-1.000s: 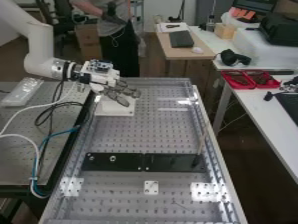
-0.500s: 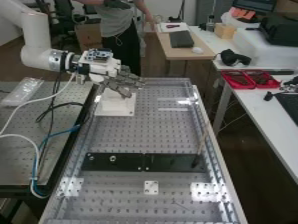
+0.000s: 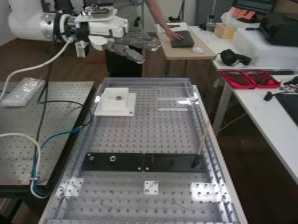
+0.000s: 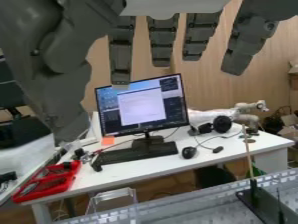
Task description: Grab the bearing and place it in the white container
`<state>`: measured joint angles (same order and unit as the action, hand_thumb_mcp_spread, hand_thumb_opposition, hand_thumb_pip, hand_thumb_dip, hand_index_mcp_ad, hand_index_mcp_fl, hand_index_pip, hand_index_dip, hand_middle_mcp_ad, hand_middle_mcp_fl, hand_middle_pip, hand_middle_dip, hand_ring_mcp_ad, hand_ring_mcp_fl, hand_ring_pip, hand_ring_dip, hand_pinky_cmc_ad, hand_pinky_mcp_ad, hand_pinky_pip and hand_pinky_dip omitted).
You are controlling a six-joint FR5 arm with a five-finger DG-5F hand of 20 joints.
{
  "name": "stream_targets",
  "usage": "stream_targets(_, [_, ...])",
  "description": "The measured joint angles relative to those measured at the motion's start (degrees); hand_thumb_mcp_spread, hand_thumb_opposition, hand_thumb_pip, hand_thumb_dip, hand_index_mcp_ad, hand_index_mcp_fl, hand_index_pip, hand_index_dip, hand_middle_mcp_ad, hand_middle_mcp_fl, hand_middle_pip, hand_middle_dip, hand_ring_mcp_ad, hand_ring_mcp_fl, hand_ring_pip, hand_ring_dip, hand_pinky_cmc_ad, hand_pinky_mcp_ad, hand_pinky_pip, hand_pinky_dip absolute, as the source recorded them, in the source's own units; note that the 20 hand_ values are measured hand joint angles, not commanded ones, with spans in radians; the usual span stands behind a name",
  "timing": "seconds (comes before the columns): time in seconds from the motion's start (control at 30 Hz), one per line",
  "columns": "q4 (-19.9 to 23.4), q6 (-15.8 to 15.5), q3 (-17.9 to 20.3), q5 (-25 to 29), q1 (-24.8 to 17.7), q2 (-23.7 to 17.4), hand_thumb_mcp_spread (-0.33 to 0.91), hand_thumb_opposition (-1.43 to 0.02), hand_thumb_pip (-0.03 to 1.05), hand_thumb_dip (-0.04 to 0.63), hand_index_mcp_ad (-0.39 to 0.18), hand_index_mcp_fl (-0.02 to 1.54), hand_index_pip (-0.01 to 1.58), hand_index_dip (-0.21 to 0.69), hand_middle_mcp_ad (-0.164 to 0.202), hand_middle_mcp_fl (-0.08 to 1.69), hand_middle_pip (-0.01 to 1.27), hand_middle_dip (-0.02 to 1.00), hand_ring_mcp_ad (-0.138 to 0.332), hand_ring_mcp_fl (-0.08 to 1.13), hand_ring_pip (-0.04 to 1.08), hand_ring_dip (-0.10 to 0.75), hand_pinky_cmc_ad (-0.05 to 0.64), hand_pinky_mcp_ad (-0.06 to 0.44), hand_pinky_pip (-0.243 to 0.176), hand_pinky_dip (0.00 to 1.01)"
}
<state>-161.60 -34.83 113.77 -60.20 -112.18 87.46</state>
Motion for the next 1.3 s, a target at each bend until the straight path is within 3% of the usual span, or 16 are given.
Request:
stream_targets(0.2, [-2.36, 0.41, -2.21, -1.62, 2.14, 0.06, 0.22, -0.77, 0.65, 0.225, -0.152, 0.1, 0.26, 0.199, 0.07, 0.01, 0.13, 0.17, 0.12, 0.0, 0.08, 0.061, 0.365, 0.293, -0.106, 0.32])
stream_targets(0.4, [-2.85, 0.22, -3.77, -3.56, 4.9, 0.88, 0.22, -0.77, 0.63, 0.206, -0.152, 0.1, 0.15, 0.232, 0.07, 0.01, 0.13, 0.17, 0.131, 0.0, 0.08, 0.061, 0.379, 0.293, -0.105, 0.32])
stream_targets(1.13, [-4.57, -1.3, -5.62, -6.81, 7.18, 2.42, 0.22, -0.76, 0.61, 0.206, -0.152, 0.12, 0.1, 0.237, 0.07, 0.01, 0.13, 0.17, 0.129, 0.0, 0.08, 0.063, 0.379, 0.293, -0.105, 0.33])
stream_targets(1.3, [-4.77, -2.08, -5.89, -7.27, 7.56, 2.26, 0.19, -0.73, 0.58, 0.175, -0.152, 0.12, 0.09, 0.234, 0.07, 0.02, 0.13, 0.17, 0.138, 0.0, 0.08, 0.063, 0.393, 0.293, -0.105, 0.33])
